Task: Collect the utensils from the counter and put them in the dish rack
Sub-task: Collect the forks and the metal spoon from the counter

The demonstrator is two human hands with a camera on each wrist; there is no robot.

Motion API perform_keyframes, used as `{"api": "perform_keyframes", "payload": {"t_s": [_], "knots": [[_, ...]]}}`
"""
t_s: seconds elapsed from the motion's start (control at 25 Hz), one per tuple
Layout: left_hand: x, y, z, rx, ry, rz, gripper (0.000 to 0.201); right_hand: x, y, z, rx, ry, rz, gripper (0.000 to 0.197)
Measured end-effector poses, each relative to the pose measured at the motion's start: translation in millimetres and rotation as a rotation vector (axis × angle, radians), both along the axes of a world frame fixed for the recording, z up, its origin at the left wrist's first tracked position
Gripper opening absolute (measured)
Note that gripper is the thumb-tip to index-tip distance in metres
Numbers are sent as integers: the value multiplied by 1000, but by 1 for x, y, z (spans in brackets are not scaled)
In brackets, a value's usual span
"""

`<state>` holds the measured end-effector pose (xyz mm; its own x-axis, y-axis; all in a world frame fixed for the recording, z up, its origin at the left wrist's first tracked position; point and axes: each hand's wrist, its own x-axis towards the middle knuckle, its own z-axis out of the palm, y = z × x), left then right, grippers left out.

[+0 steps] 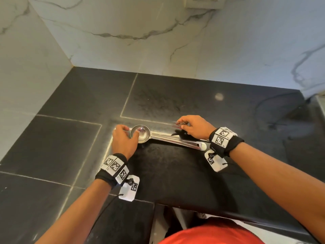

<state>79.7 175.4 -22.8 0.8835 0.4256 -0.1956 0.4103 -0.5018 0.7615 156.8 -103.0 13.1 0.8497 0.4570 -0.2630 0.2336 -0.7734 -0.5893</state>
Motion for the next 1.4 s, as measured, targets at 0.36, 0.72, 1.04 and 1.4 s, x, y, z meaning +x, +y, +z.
{"api": "perform_keyframes", "payload": {"t_s": [0.36, 0.72, 1.04, 1.4], "knots": [[-25, -58, 18, 84, -82, -182, 10, -9, -49, 14, 55, -42, -51, 25], [4, -242, 58, 9, -155, -604, 8, 10, -172, 171, 21, -436, -5, 27], [5, -506, 144, -150, -477, -951, 13, -39, -414, 301, -418, -621, -35, 25], [-20, -664, 177, -129, -621, -1190, 49, -132, -613, 279, -453, -436, -232, 25]]}}
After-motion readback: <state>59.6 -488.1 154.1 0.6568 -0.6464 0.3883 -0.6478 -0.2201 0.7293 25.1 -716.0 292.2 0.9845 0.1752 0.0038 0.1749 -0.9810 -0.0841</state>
